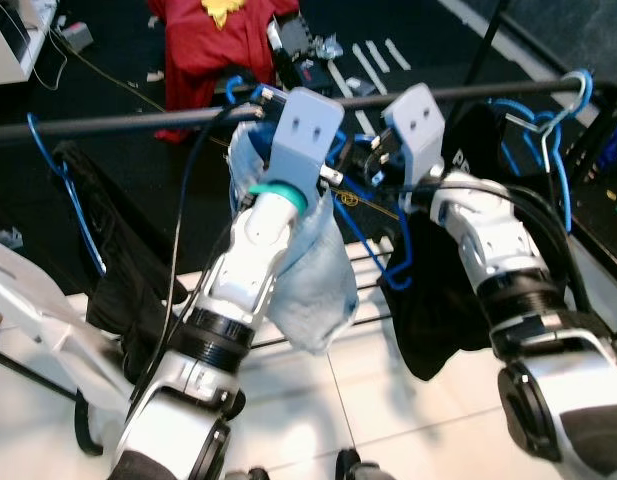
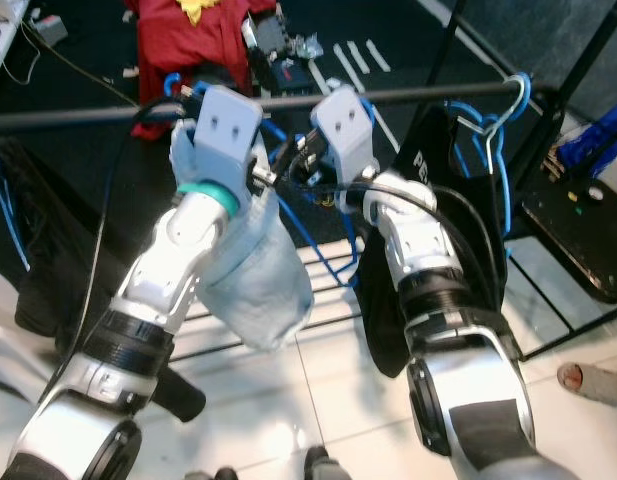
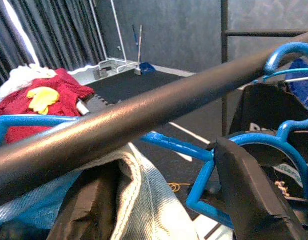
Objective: Hang hanger
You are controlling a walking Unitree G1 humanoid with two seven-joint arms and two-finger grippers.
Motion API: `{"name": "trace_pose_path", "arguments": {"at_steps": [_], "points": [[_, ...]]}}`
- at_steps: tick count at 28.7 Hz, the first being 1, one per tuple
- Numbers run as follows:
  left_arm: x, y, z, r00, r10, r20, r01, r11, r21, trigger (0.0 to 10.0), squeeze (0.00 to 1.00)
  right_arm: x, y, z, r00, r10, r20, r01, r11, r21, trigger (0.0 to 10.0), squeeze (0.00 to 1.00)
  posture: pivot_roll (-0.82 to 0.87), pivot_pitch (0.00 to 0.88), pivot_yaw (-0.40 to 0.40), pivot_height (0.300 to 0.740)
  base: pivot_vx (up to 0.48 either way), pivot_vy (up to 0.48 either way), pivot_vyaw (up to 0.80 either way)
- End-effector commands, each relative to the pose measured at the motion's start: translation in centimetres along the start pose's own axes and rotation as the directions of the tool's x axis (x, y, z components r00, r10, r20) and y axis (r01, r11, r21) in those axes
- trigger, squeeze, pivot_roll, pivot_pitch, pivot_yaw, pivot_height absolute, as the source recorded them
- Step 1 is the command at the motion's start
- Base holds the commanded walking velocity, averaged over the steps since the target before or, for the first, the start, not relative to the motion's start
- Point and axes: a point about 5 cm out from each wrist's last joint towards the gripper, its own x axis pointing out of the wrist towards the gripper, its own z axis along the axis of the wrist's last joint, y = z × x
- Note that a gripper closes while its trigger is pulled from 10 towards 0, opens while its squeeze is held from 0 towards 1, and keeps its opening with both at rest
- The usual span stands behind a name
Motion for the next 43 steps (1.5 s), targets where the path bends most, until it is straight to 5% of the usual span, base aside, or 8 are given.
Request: {"name": "trace_pose_path", "arguments": {"at_steps": [1, 7, 20, 36, 37, 38, 39, 43], "points": [[0.9, -1.2, 2.3, 0.996, -0.032, 0.086, 0.03, 0.999, 0.024, 10.0, 0.0, 1.7, 2.4, 1.0, 0.989, 0.142, 0.034, -0.141, 0.989, -0.034, 10.0, 0.0, -0.11, 0.156, 0.048, 0.74, 0.0, 0.0, 0.0], [1.2, -0.9, 2.0, 0.997, -0.017, 0.078, 0.014, 0.999, 0.034, 10.0, 0.0, 1.8, 1.8, 1.1, 0.992, 0.123, 0.015, -0.123, 0.992, -0.04, 10.0, 0.0, -0.11, 0.161, 0.051, 0.74, 0.0, 0.0, 0.0], [-0.1, 4.4, 0.4, 0.984, 0.171, 0.041, -0.173, 0.984, 0.046, 10.0, 0.0, 3.6, 3.2, 2.5, 0.982, 0.185, -0.024, -0.186, 0.964, -0.191, 10.0, 0.0, -0.08, 0.174, 0.003, 0.74, 0.0, 0.0, 0.0], [-1.5, 3.9, -1.7, 0.987, 0.16, -0.003, -0.158, 0.981, 0.108, 10.0, 0.0, 4.2, 4.6, 0.7, 0.962, 0.25, -0.108, -0.264, 0.955, -0.137, 10.0, 0.0, -0.06, 0.182, -0.014, 0.74, 0.0, 0.0, 0.0], [-1.9, 3.9, -1.8, 0.989, 0.147, 0.002, -0.146, 0.983, 0.114, 10.0, 0.0, 4.1, 5.0, 0.1, 0.957, 0.268, -0.113, -0.282, 0.951, -0.13, 10.0, 0.48, -0.06, 0.184, -0.013, 0.74, 0.0, 0.0, 0.0], [-1.9, 3.9, -1.8, 0.989, 0.147, 0.002, -0.146, 0.983, 0.114, 10.0, 0.0, 4.1, 5.0, 0.1, 0.957, 0.268, -0.113, -0.282, 0.951, -0.13, 10.0, 0.48, -0.06, 0.184, -0.013, 0.74, 0.0, 0.0, 0.0], [-2.3, 3.8, -1.8, 0.992, 0.128, 0.011, -0.129, 0.985, 0.115, 10.0, 0.0, 4.0, 5.3, -0.5, 0.954, 0.278, -0.113, -0.291, 0.949, -0.123, 10.0, 1.0, -0.06, 0.186, -0.012, 0.74, 0.0, 0.0, 0.0], [-3.0, 3.6, -1.5, 0.994, 0.099, 0.036, -0.103, 0.988, 0.117, 10.0, 0.13, 3.8, 5.4, -1.1, 0.957, 0.27, -0.103, -0.28, 0.955, -0.102, 10.0, 1.0, -0.06, 0.187, -0.01, 0.74, 0.0, 0.0, 0.0]]}}
